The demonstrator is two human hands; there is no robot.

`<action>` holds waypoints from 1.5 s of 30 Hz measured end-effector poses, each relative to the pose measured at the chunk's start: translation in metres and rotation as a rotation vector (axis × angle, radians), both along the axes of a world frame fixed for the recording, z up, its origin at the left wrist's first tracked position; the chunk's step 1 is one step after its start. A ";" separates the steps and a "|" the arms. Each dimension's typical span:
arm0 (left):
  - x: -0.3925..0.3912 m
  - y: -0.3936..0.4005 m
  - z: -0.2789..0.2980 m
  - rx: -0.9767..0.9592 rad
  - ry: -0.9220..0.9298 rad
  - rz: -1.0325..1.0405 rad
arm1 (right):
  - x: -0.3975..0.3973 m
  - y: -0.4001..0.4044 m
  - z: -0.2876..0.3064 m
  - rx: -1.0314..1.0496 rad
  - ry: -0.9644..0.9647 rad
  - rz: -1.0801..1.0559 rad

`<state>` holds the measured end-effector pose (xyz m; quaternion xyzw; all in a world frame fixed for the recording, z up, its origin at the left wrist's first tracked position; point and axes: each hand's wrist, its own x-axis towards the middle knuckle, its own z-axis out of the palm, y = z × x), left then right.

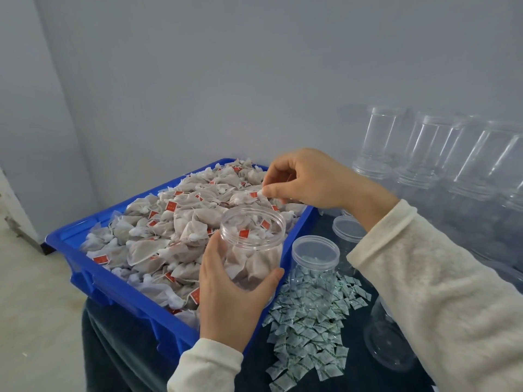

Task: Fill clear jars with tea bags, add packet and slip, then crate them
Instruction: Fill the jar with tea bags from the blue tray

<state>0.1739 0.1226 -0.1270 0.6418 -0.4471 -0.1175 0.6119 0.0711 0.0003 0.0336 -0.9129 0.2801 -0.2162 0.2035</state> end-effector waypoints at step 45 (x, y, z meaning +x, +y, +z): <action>0.009 0.002 -0.002 -0.219 0.134 -0.033 | 0.056 -0.041 -0.121 0.050 0.366 -0.112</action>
